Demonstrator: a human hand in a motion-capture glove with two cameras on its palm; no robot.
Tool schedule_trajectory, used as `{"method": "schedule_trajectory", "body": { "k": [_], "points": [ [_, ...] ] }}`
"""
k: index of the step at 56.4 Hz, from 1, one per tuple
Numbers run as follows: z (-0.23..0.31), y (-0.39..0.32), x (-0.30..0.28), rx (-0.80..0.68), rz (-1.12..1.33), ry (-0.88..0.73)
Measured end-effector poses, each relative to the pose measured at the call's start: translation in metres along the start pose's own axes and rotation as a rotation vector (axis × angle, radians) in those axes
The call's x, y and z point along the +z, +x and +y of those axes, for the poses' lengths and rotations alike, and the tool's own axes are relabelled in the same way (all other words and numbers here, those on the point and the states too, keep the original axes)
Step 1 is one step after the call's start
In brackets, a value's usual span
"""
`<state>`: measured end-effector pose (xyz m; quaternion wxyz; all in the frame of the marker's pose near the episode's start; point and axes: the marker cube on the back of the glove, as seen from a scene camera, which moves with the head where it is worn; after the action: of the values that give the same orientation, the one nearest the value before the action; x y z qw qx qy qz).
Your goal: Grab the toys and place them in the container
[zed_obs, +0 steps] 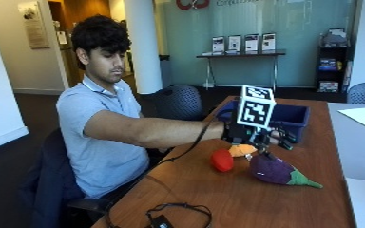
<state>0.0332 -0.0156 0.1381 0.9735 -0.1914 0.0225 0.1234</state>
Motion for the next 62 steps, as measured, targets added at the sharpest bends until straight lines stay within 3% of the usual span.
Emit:
{"method": "schedule_trajectory", "body": {
  "k": [12,20,28,39,48,62],
  "points": [
    [-0.026,0.008,0.076,0.031,0.013,-0.275],
    [-0.036,0.003,0.074,-0.045,-0.044,0.044],
    [-0.039,-0.004,0.046,-0.07,-0.099,0.194],
    [-0.033,-0.071,-0.027,-0.188,-0.232,0.298],
    [-0.021,-0.171,-0.08,-0.355,-0.223,0.349],
    [-0.004,-0.312,-0.085,-0.543,-0.195,0.284]
  ]
}}
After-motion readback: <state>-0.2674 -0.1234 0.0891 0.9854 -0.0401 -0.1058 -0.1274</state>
